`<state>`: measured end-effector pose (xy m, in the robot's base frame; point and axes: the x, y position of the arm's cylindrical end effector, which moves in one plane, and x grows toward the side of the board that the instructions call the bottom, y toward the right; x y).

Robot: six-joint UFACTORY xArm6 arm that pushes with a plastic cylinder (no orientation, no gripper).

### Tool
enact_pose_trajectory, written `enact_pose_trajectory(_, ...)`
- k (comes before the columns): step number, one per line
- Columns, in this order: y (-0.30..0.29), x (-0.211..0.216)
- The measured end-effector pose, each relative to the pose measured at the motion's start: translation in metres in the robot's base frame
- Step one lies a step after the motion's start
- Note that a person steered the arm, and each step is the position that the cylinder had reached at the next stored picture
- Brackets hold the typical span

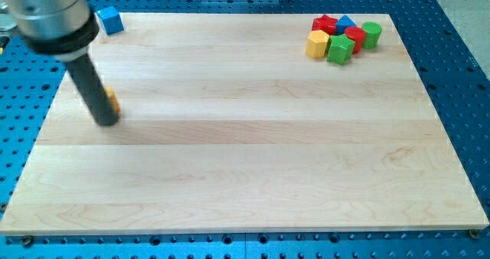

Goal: Push the heart diagonally to the cube

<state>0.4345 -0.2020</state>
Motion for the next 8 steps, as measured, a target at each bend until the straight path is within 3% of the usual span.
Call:
enact_pose_trajectory(1, 0.008, -0.056)
enact_pose_trajectory(3, -0.048, -0.022)
enact_pose_trajectory(4, -0.047, -0.050)
enact_pose_trajectory(5, 0.008, -0.081)
enact_pose_trajectory(6, 0.016, -0.072)
enact_pose_trajectory(8, 0.031, -0.111)
